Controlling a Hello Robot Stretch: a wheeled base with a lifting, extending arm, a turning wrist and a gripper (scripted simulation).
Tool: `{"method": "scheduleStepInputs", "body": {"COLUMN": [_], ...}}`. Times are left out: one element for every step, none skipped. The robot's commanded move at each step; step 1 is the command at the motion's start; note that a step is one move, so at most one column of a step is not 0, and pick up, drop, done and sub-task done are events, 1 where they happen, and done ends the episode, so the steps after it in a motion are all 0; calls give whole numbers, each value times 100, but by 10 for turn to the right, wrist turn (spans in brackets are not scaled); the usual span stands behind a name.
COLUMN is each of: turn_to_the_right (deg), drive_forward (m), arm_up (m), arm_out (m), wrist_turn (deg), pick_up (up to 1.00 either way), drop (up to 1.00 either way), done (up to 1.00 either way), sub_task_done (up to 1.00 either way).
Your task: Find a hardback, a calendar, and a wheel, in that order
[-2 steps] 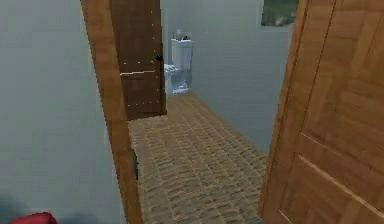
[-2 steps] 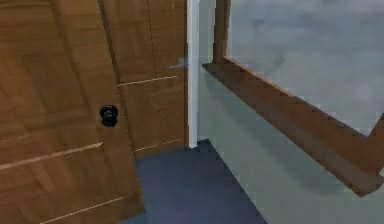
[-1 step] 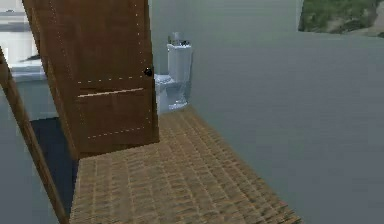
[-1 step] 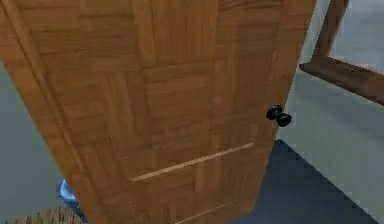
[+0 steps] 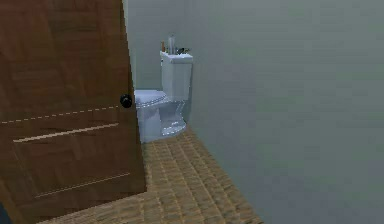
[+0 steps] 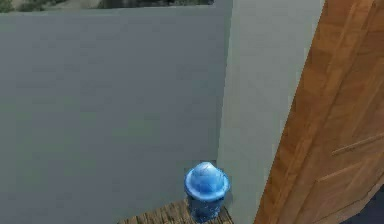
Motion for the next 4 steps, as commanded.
{"method": "scheduleStepInputs", "body": {"turn_to_the_right": [-150, 0, -420, 0], "drive_forward": [0, 30, 0, 100], "arm_up": [0, 0, 0, 0], "arm_out": [0, 0, 0, 0], "wrist_turn": [0, 0, 0, 0], "pick_up": [0, 0, 0, 0], "drop": [0, 0, 0, 0], "done": [0, 0, 0, 0], "sub_task_done": [0, 0, 0, 0]}}
